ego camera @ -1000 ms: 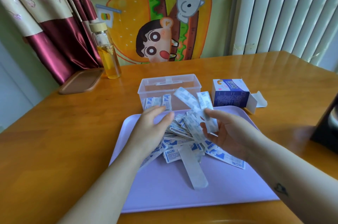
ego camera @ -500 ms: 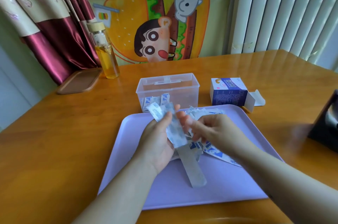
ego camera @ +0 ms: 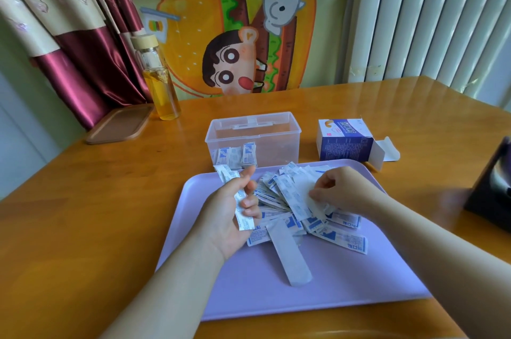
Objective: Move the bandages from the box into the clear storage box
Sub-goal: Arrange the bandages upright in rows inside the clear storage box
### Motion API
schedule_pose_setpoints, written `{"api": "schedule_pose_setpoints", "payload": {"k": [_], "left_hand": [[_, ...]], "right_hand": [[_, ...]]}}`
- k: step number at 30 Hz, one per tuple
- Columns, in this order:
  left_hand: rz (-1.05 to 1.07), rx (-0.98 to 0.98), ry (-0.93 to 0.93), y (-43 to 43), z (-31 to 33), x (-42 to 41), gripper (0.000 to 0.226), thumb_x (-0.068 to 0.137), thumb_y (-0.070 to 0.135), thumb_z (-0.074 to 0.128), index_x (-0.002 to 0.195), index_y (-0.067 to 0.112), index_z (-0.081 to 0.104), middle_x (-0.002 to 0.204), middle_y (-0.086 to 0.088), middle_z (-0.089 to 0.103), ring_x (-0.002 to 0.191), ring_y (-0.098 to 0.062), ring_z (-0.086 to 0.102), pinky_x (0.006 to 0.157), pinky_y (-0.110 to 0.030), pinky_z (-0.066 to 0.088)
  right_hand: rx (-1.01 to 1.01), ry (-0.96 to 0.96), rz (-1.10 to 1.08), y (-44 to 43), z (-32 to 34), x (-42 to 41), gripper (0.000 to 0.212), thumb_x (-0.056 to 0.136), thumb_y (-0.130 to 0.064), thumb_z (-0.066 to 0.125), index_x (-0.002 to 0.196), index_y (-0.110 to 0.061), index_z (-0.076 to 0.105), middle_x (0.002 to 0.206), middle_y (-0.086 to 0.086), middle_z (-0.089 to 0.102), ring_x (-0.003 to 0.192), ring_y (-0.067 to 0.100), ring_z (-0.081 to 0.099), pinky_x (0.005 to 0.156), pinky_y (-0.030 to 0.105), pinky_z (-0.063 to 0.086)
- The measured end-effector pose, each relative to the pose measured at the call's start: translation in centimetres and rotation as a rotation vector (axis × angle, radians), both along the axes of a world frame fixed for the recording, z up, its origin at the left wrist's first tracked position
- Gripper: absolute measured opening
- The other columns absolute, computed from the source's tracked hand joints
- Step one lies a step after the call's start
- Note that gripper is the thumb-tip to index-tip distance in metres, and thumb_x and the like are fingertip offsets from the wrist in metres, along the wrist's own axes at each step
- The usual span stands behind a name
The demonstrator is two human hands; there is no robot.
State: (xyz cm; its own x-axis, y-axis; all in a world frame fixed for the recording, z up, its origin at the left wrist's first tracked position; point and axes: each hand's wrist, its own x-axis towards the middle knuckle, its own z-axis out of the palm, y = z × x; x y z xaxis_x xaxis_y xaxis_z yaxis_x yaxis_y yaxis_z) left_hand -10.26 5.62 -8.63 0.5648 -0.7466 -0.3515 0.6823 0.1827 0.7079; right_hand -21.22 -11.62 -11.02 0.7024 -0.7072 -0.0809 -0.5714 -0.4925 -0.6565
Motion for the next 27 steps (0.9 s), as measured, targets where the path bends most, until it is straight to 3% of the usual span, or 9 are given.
{"api": "schedule_pose_setpoints", "payload": {"k": [6,10,14,17,20,22,27], "left_hand": [[-0.004,0.006,0.005,-0.1,-0.3,0.2,0.015,0.092,0.014,0.052,0.106,0.017,0.057,0.068,0.005,0.046,0.038,-0.004,0.029,0.035,-0.013,0.025],[-0.035,0.006,0.012,-0.4,-0.5,0.0,0.015,0.094,0.013,0.047,0.103,0.016,0.059,0.067,0.005,0.049,0.038,-0.004,0.03,0.035,-0.013,0.025],[-0.031,0.022,0.018,-0.2,-0.5,0.0,0.015,0.094,0.013,0.048,0.1,0.016,0.061,0.069,0.004,0.049,0.038,-0.004,0.03,0.034,-0.013,0.026],[-0.026,0.03,0.017,0.0,-0.4,0.1,0.015,0.094,0.013,0.048,0.101,0.016,0.061,0.07,0.004,0.048,0.038,-0.003,0.031,0.034,-0.013,0.026],[-0.027,0.032,0.017,-0.1,-0.3,0.0,0.016,0.094,0.013,0.047,0.102,0.016,0.06,0.07,0.004,0.048,0.037,-0.003,0.031,0.034,-0.013,0.026],[-0.033,0.029,0.013,-0.2,-0.2,-0.1,0.016,0.095,0.012,0.046,0.102,0.015,0.06,0.069,0.004,0.048,0.037,-0.003,0.03,0.033,-0.013,0.025],[-0.048,0.029,0.008,-0.5,0.0,-0.5,0.017,0.094,0.01,0.047,0.101,0.013,0.062,0.069,0.002,0.049,0.038,-0.003,0.029,0.034,-0.012,0.025]], "right_hand": [[-0.074,0.097,0.003,0.7,-0.5,0.2,0.042,0.066,-0.053,0.075,0.087,-0.025,0.052,0.078,-0.008,0.059,0.067,0.009,0.056,0.065,0.03,0.049],[-0.106,0.135,0.056,0.6,-0.4,0.5,0.039,0.073,-0.042,0.073,0.061,-0.019,0.044,0.06,-0.004,0.047,0.054,0.012,0.04,0.054,0.026,0.034],[-0.023,0.077,0.038,0.2,0.6,-0.3,0.048,0.082,-0.028,0.07,0.049,-0.016,0.037,0.046,-0.006,0.033,0.045,0.011,0.028,0.038,0.015,0.024],[0.044,0.046,-0.009,-0.4,1.0,-1.2,0.041,0.083,-0.028,0.07,0.051,-0.013,0.05,0.045,-0.005,0.044,0.044,0.011,0.037,0.038,0.012,0.025],[0.099,-0.018,-0.032,-0.9,1.1,-1.6,0.03,0.083,-0.031,0.07,0.077,-0.001,0.068,0.072,0.011,0.067,0.062,0.017,0.052,0.057,0.025,0.037],[0.111,-0.066,-0.055,-1.3,1.4,-2.1,0.029,0.083,-0.03,0.069,0.081,-0.002,0.069,0.073,0.009,0.067,0.064,0.018,0.054,0.06,0.028,0.037],[0.115,-0.134,-0.053,-1.7,2.6,-2.7,0.025,0.084,-0.027,0.068,0.074,-0.004,0.067,0.064,0.003,0.055,0.058,0.016,0.04,0.051,0.025,0.027]]}}
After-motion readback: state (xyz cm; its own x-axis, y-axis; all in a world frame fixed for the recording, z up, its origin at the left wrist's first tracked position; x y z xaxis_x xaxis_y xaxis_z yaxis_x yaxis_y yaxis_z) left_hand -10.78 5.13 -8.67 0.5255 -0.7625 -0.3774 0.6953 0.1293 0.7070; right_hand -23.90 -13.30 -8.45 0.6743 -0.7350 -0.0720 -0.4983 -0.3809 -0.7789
